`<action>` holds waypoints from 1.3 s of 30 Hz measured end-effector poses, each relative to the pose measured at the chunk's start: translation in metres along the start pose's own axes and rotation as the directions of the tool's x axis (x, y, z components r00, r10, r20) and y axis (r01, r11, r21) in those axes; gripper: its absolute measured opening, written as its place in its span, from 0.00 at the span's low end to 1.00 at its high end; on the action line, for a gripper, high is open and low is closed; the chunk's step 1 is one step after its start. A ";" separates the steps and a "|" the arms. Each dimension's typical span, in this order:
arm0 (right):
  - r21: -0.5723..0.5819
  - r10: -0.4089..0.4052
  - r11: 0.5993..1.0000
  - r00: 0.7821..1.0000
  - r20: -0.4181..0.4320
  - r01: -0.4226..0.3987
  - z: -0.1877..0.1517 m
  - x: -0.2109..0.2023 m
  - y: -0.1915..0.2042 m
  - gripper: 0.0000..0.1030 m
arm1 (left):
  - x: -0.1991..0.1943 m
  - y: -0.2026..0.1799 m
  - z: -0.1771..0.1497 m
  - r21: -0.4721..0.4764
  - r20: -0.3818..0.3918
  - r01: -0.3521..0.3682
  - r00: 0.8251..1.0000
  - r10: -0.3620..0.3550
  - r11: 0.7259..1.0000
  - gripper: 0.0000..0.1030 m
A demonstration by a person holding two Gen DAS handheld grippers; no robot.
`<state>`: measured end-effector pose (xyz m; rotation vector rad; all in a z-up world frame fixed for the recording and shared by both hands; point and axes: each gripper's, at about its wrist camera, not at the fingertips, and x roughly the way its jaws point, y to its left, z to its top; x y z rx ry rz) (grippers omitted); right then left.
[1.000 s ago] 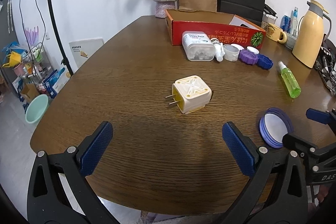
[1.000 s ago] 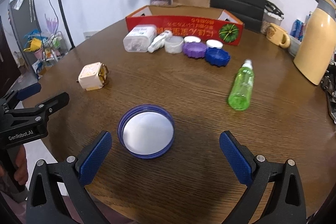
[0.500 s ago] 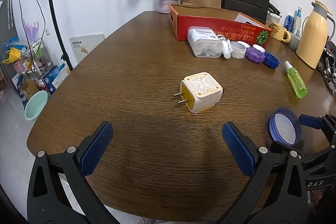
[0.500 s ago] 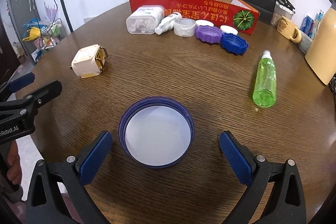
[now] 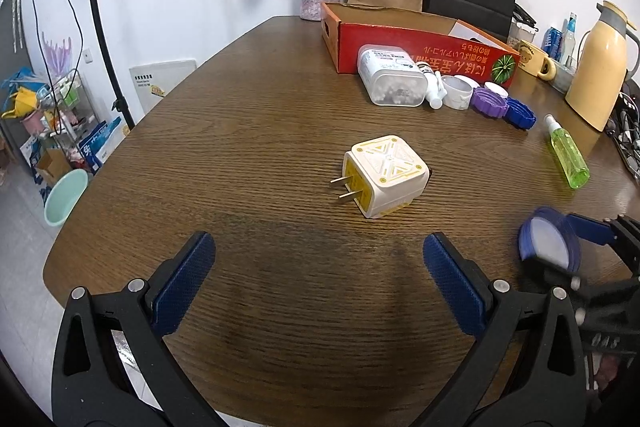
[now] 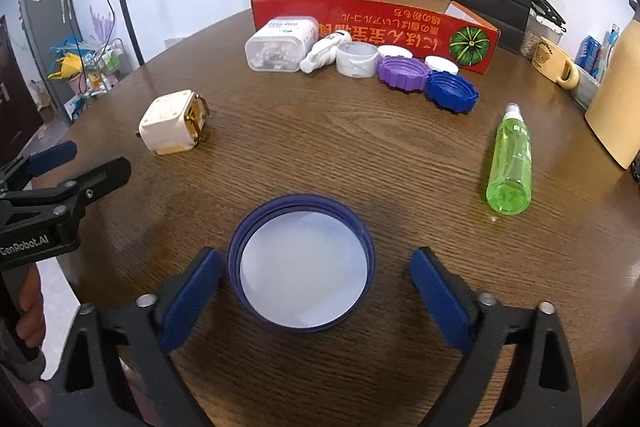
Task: Organize rigid objects
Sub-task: 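Move the right tool to the blue-rimmed lid and close on it, then grasp the cream plug adapter with the left tool while right holds lid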
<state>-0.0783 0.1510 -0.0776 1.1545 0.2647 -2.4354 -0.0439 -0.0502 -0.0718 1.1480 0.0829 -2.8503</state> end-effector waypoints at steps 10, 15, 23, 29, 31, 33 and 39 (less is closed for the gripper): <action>0.002 0.034 0.999 0.999 0.034 -0.034 0.007 0.003 -0.007 0.69 | 0.011 -0.006 0.010 -0.005 -0.009 0.018 1.000 -0.018 1.000 1.00; 0.007 0.030 0.999 0.998 0.054 -0.031 0.014 0.003 -0.013 0.69 | 0.020 -0.010 0.017 -0.027 -0.022 0.021 1.000 -0.022 0.999 1.00; 0.020 0.016 1.000 0.997 0.071 -0.017 0.021 0.005 -0.024 0.69 | 0.031 -0.021 0.029 -0.041 -0.036 -0.011 0.999 0.010 0.999 1.00; 0.029 0.007 1.000 0.996 0.088 -0.010 0.027 0.003 -0.032 0.69 | 0.039 -0.032 0.034 -0.027 -0.042 -0.016 0.999 0.015 1.000 1.00; 0.033 0.005 0.999 0.996 0.091 -0.008 0.028 0.003 -0.035 0.69 | 0.041 -0.035 0.035 -0.023 -0.044 -0.016 0.999 0.015 1.000 1.00; 0.038 0.005 0.999 0.996 0.095 -0.008 0.030 0.003 -0.038 0.69 | 0.044 -0.037 0.036 -0.023 -0.050 -0.018 0.999 0.017 1.000 1.00; 0.044 0.007 0.999 0.995 0.098 -0.011 0.031 0.004 -0.042 0.69 | 0.046 -0.038 0.037 -0.030 -0.046 -0.014 0.999 0.012 0.999 0.99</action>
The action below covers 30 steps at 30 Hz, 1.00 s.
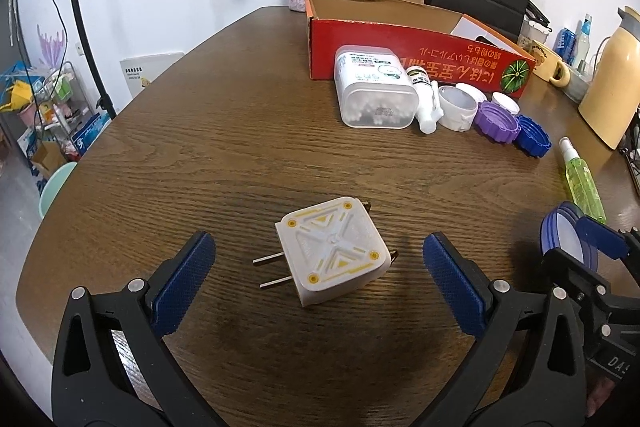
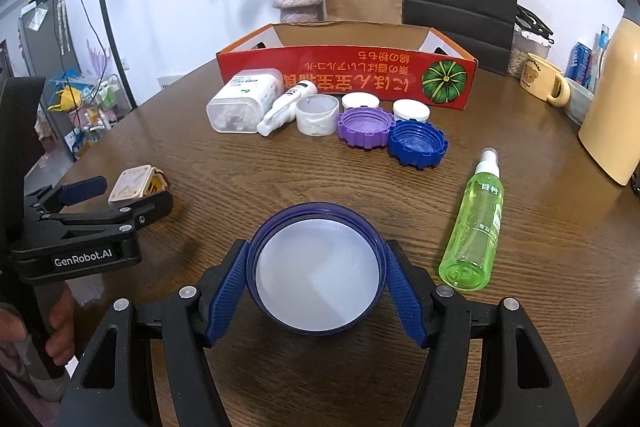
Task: Organize rigid objects
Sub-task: 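Grasp the cream plug adapter with the left tool while right holds lid, then carry the plug adapter and lid toward the cardboard box with both tools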
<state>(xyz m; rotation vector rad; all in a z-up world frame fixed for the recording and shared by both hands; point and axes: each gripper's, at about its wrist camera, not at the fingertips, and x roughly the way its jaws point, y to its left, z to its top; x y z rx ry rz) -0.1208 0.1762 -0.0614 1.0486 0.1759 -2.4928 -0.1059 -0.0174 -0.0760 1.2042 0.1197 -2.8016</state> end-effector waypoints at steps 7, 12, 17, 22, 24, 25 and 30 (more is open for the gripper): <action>-0.003 0.009 1.000 1.000 0.000 -0.009 0.000 0.000 0.000 0.69 | 0.004 0.000 -0.002 -0.013 -0.021 0.026 0.999 -0.026 1.000 0.64; -0.005 0.011 1.000 1.000 0.006 -0.011 0.000 -0.002 0.001 0.69 | -0.001 -0.002 -0.003 -0.010 -0.013 0.024 1.000 -0.024 1.000 0.63; -0.006 0.008 1.000 1.000 0.015 -0.008 0.000 -0.006 0.001 0.69 | -0.004 -0.004 -0.002 -0.004 -0.006 0.034 0.999 -0.034 0.999 0.63; -0.006 0.002 1.000 1.000 0.025 -0.002 0.003 -0.010 0.000 0.69 | -0.009 -0.005 0.001 0.012 0.015 0.040 0.999 -0.040 0.999 0.63; -0.007 -0.002 1.000 1.000 0.030 0.003 0.004 -0.012 0.000 0.69 | -0.013 -0.006 0.003 0.020 0.029 0.046 0.999 -0.046 0.999 0.63; -0.007 -0.005 1.000 0.999 0.034 0.005 0.005 -0.014 -0.001 0.69 | -0.014 -0.006 0.004 0.024 0.035 0.049 0.998 -0.050 0.998 0.63; -0.001 -0.019 1.000 0.998 0.056 0.019 0.011 -0.019 -0.005 0.69 | -0.023 -0.011 0.013 0.046 0.068 0.072 0.995 -0.075 0.996 0.63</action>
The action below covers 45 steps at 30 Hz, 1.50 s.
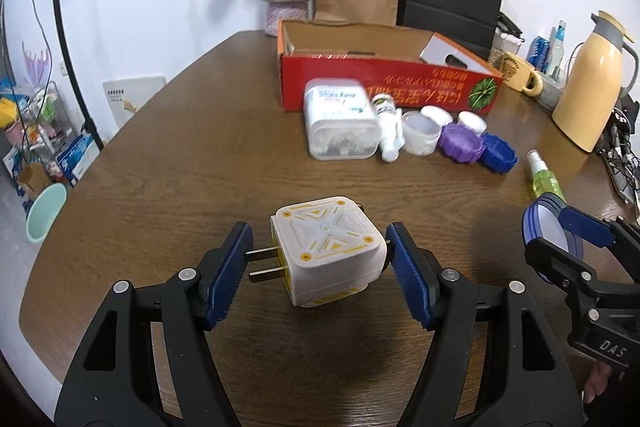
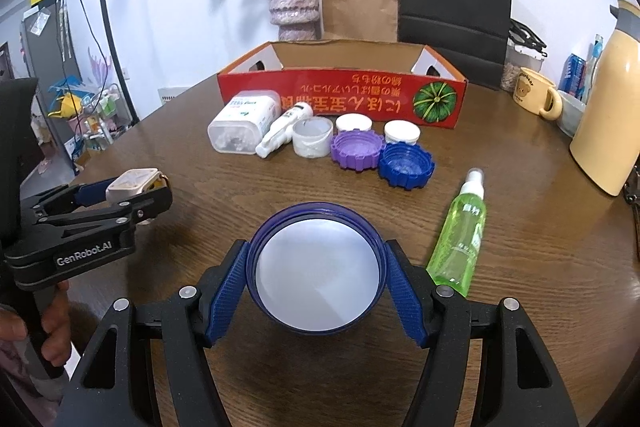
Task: Organize rigid objects
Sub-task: 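Carry the plug adapter and lid toward the cardboard box with both tools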
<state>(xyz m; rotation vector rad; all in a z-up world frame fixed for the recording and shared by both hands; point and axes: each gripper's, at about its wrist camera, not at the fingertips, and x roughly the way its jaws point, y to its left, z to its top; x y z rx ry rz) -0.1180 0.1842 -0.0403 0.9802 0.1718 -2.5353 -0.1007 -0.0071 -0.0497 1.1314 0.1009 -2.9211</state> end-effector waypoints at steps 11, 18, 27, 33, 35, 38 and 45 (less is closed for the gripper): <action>0.012 -0.018 1.000 0.999 0.049 0.018 0.025 -0.004 -0.012 0.69 | -0.012 -0.014 0.035 0.042 0.067 0.043 0.997 -0.046 0.998 0.63; 0.023 -0.023 1.000 0.996 0.084 0.021 0.049 -0.003 -0.019 0.69 | -0.010 -0.021 0.062 0.053 0.089 0.066 0.994 -0.070 0.996 0.63; 0.016 -0.046 0.999 0.986 0.158 0.044 0.089 -0.003 -0.028 0.69 | -0.003 -0.028 0.092 0.058 0.108 0.080 0.991 -0.086 0.995 0.63; 0.012 -0.051 0.999 0.979 0.196 0.050 0.115 0.001 -0.035 0.69 | 0.004 -0.029 0.114 0.047 0.127 0.084 0.988 -0.089 0.995 0.63; 0.012 -0.051 0.999 0.977 0.207 0.049 0.124 0.004 -0.038 0.69 | 0.008 -0.030 0.122 0.042 0.129 0.084 0.988 -0.088 0.996 0.63; 0.016 -0.046 0.999 0.975 0.219 0.044 0.137 0.009 -0.043 0.69 | 0.013 -0.033 0.132 0.040 0.134 0.079 0.987 -0.084 0.996 0.63; 0.017 -0.033 0.999 0.974 0.225 0.030 0.160 0.026 -0.053 0.69 | 0.027 -0.037 0.152 0.019 0.150 0.076 0.986 -0.078 0.997 0.63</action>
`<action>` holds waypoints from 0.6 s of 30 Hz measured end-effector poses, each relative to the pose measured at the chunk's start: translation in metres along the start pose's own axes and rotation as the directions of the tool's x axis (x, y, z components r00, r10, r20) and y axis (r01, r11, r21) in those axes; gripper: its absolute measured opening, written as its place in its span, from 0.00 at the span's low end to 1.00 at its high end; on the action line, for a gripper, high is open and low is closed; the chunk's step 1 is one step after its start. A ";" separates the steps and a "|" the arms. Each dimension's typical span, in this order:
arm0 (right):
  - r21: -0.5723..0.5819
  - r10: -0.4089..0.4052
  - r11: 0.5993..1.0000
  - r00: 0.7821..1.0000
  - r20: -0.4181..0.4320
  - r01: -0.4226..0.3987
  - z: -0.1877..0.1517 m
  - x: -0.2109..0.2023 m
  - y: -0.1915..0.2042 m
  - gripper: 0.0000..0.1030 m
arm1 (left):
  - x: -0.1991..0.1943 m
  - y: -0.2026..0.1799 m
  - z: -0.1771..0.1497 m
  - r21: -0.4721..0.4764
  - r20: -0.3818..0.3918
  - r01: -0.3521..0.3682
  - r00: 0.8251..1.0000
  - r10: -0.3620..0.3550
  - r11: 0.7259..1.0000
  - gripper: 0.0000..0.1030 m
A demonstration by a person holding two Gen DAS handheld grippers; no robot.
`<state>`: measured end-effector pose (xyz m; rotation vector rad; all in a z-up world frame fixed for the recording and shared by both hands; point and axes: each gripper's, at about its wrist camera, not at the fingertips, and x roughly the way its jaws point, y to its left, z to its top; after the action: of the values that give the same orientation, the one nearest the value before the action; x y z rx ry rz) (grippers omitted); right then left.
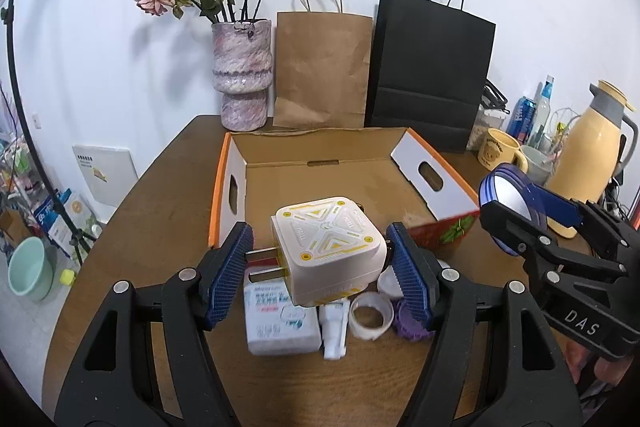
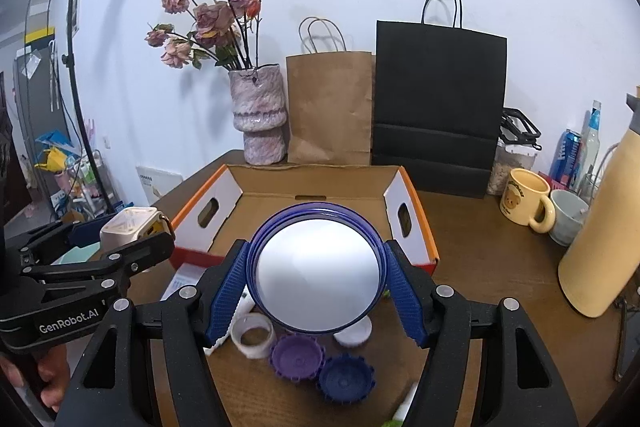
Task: Organize rigid objects
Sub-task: 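Carry the plug adapter and lid toward the cardboard box with both tools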
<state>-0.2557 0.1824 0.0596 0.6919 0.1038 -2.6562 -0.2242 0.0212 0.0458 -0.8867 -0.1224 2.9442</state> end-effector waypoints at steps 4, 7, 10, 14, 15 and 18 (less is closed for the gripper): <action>0.004 0.003 1.000 1.000 -0.007 -0.003 0.008 0.013 -0.006 0.69 | 0.011 -0.002 0.010 -0.005 0.009 -0.010 1.000 0.010 1.000 0.63; 0.015 0.005 1.000 1.000 -0.019 -0.005 0.011 0.024 -0.012 0.69 | 0.021 0.000 0.018 -0.023 0.015 -0.014 1.000 0.014 1.000 0.63; 0.016 0.000 1.000 0.999 -0.032 0.001 0.013 0.033 -0.018 0.69 | 0.030 0.000 0.024 -0.033 0.015 -0.022 1.000 0.023 0.999 0.63; 0.015 0.002 1.000 0.999 -0.038 -0.001 0.019 0.044 -0.024 0.69 | 0.040 0.001 0.032 -0.042 0.023 -0.036 0.999 0.037 0.998 0.63; 0.010 0.003 1.000 0.999 -0.041 -0.003 0.021 0.048 -0.025 0.69 | 0.042 0.001 0.034 -0.043 0.025 -0.038 0.999 0.039 0.998 0.63; 0.005 0.002 1.000 0.999 -0.046 -0.002 0.026 0.059 -0.028 0.69 | 0.051 0.000 0.040 -0.046 0.025 -0.043 0.999 0.044 0.998 0.63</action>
<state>-0.3259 0.1830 0.0535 0.7548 0.1088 -2.6401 -0.2887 0.0231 0.0510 -0.8684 -0.1742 3.0057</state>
